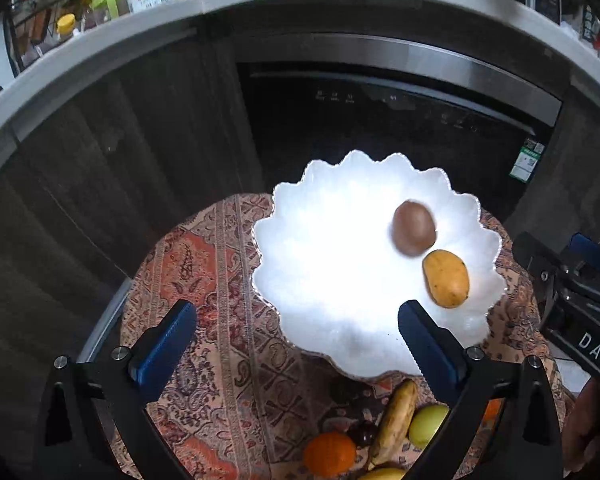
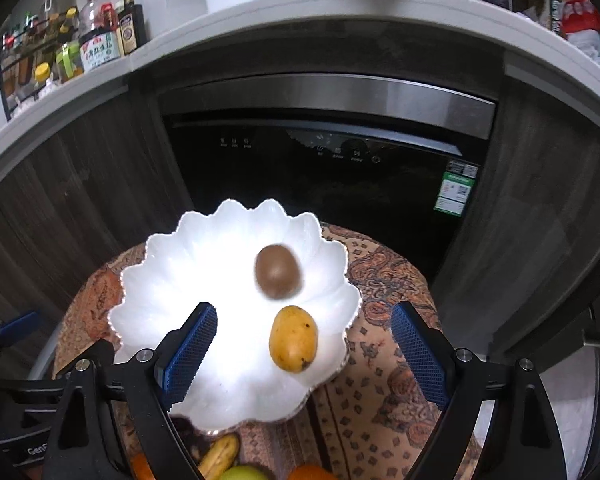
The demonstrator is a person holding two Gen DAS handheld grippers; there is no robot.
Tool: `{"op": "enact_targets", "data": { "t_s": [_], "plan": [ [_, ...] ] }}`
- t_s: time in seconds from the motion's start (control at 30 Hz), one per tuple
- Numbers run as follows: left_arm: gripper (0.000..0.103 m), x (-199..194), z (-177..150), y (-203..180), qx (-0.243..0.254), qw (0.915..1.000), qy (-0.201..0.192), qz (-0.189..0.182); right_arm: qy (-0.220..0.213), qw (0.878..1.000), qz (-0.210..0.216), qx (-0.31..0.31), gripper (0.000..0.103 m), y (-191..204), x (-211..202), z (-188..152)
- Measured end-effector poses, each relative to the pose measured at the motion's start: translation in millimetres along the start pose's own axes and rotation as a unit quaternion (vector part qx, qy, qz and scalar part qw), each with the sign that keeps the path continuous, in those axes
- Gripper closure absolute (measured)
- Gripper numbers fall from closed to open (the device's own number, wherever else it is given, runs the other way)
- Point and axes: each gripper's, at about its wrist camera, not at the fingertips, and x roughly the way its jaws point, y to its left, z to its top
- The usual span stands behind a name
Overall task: Organize fruits
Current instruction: 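Open both tools over the white bowl, dropping kiwi and mango inside, then withdraw both tools from the bowl back toward the remaining fruits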
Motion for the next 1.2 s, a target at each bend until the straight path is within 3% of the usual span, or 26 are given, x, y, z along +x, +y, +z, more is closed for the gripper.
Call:
{"op": "enact_targets", "data": {
  "t_s": [0.53, 1.2],
  "plan": [
    [0.001, -66.7, -26.5, 12.0, -0.021, 0.9993, -0.031, -0.005, -0.037, 0.999, 0.002, -0.020, 0.013, 14.2, -75.5, -14.6],
    [0.001, -98.1, -69.5, 11.4, -0.026, 0.9988, -0.040, 0.006, -0.045, 0.999, 0.001, -0.030, 0.013, 10.9, -110.9, -42.9]
  ]
}}
